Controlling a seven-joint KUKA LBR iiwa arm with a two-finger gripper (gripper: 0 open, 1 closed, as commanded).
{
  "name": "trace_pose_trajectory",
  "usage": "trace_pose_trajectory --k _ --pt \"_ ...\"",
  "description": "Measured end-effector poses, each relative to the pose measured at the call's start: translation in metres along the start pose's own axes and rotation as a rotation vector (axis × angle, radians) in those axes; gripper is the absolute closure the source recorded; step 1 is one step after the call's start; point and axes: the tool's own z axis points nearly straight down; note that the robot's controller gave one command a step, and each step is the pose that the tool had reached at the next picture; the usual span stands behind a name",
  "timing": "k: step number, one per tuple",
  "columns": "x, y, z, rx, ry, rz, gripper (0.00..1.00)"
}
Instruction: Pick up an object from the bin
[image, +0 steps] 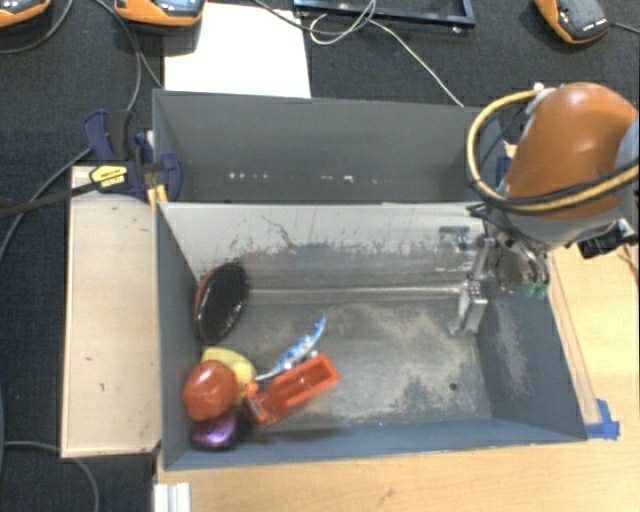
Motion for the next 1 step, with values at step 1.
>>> trace_pose_trajectory --k 1 --pt "0.012 0.024 0.0165 -0.001 0.002 -0.047 0.0"
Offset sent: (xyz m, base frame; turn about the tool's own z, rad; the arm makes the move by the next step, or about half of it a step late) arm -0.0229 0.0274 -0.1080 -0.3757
